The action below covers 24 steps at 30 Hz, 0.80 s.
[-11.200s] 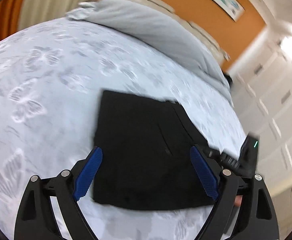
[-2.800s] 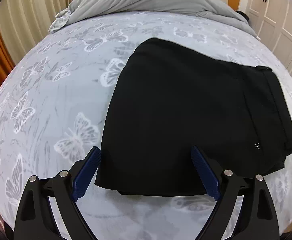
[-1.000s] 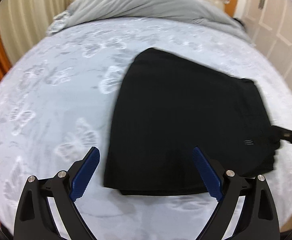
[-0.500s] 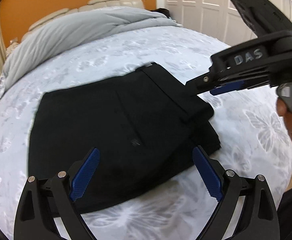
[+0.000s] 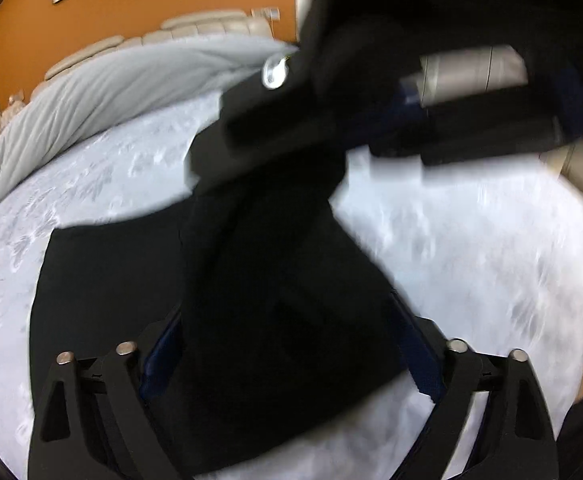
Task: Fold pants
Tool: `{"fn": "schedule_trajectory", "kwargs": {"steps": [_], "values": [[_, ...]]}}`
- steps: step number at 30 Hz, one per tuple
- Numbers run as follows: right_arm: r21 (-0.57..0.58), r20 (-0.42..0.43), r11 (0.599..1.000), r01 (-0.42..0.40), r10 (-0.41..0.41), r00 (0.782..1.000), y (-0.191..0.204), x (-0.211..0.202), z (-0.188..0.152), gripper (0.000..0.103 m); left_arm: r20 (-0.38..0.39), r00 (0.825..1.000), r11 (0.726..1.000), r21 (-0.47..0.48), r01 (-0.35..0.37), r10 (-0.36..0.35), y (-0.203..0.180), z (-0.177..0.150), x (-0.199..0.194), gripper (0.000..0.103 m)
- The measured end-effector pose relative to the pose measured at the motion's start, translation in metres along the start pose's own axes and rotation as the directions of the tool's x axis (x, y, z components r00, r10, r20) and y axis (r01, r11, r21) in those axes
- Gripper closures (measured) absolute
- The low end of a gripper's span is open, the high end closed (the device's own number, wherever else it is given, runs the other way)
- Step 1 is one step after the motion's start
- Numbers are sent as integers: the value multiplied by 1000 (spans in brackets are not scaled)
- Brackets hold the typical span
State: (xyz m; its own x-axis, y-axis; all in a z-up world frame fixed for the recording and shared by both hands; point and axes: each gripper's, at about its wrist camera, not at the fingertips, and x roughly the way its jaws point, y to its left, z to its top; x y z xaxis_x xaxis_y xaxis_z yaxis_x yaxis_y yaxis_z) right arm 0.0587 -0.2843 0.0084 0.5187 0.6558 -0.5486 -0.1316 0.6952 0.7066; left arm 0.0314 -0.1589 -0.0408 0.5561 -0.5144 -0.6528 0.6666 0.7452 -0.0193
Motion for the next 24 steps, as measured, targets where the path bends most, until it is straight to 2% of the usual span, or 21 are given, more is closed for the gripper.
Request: {"fn": "schedule_trajectory", "kwargs": {"steps": [1, 2, 3, 5, 6, 7, 9, 12, 14, 15, 16, 18, 21, 23, 24], "values": [[23, 15, 1000, -6, 6, 1000, -3, -2, 4, 92, 3, 1000, 1000, -24, 16, -16, 7, 6, -1, 55], [23, 29, 1000, 15, -16, 999, -4, -5, 6, 92, -6, 1000, 998, -51, 26, -26, 18, 12, 0, 77], [29, 47, 999, 33, -35, 998, -8, -12, 10, 91, -5, 997, 990, -121, 79, -81, 38, 19, -3, 94], [37, 71, 999, 39, -42, 997, -13, -22, 15, 90, 34, 992, 965, -227, 130, -125, 68, 26, -11, 97], [21, 88, 996, 85, -86, 992, -11, -26, 15, 90, 61, 991, 946, -294, 135, -123, 89, 30, -20, 101], [-29, 91, 982, 188, -185, 979, -7, -26, 13, 89, 78, 990, 931, -337, 140, -121, 104, 32, -25, 101], [-95, 65, 953, 287, -281, 957, -8, -17, 10, 88, 132, 985, 898, -409, 159, -114, 131, 39, -43, 101], [-140, -12, 922, 362, -367, 930, -21, 15, 1, 88, 169, 983, 898, -417, 141, -76, 147, 50, -60, 101], [-175, -35, 888, 424, -436, 899, -29, 30, -4, 86, 183, 981, 891, -432, 140, -66, 157, 54, -66, 101], [-192, -48, 876, 443, -460, 887, -33, 37, -5, 81, 193, 979, 884, -445, 145, -63, 162, 55, -69, 101], [-203, -59, 868, 452, -472, 880, -37, 47, -6, 65, 195, 979, 883, -447, 142, -59, 164, 56, -73, 101], [-214, -54, 861, 462, -482, 874, -41, 53, -9, 47, 194, 980, 888, -440, 136, -54, 166, 58, -74, 101], [-252, -50, 833, 492, -519, 853, -43, 68, -12, 48, 195, 980, 896, -424, 130, -50, 166, 56, -78, 101], [-253, -38, 816, 520, -546, 837, -45, 72, -12, 55, 192, 980, 899, -417, 130, -53, 163, 54, -78, 101], [-250, -29, 816, 521, -544, 838, -44, 71, -12, 56, 190, 980, 900, -415, 132, -56, 163, 54, -77, 101]]}}
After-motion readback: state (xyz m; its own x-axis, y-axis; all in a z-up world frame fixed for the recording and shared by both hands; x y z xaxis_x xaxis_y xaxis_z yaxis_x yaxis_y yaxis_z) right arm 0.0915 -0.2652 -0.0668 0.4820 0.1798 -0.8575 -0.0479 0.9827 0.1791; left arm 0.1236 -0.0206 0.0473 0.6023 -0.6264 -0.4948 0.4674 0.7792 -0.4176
